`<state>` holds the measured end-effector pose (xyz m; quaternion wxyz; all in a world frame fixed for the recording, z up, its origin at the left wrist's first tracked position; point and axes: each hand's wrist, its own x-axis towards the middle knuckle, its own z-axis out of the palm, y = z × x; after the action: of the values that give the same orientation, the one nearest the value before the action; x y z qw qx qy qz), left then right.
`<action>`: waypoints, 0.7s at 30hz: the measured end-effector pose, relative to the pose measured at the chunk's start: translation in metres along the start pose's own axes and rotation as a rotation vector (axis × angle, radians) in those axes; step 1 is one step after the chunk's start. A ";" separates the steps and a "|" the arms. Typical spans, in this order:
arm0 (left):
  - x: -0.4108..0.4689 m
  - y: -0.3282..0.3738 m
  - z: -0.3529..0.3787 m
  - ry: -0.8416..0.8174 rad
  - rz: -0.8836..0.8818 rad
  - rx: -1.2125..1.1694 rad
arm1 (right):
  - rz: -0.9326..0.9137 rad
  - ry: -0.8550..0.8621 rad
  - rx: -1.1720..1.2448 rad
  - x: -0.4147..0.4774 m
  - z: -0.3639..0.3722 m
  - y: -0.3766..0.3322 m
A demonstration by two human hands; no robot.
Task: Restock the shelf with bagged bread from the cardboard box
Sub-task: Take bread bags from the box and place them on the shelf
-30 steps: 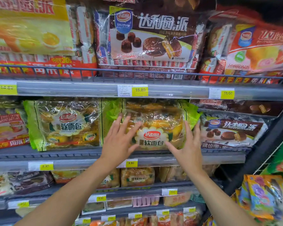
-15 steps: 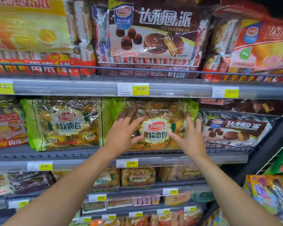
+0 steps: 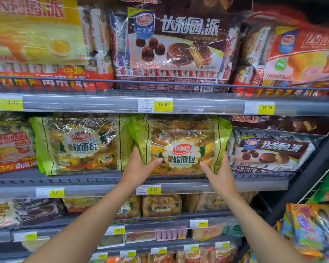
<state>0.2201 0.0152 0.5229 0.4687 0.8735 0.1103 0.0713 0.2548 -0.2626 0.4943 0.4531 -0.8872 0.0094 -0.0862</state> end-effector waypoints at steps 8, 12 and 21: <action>0.025 0.006 0.002 -0.027 -0.046 0.072 | 0.006 -0.011 -0.035 0.015 0.005 -0.007; 0.034 0.008 0.009 0.005 -0.050 0.147 | -0.014 -0.001 -0.049 0.023 0.006 -0.006; 0.037 0.011 0.011 -0.009 -0.075 0.162 | -0.015 -0.015 -0.064 0.035 0.005 -0.005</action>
<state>0.2595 0.0101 0.5271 0.3995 0.9041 0.1463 0.0404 0.2895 -0.2590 0.5001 0.4239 -0.9019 0.0020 -0.0825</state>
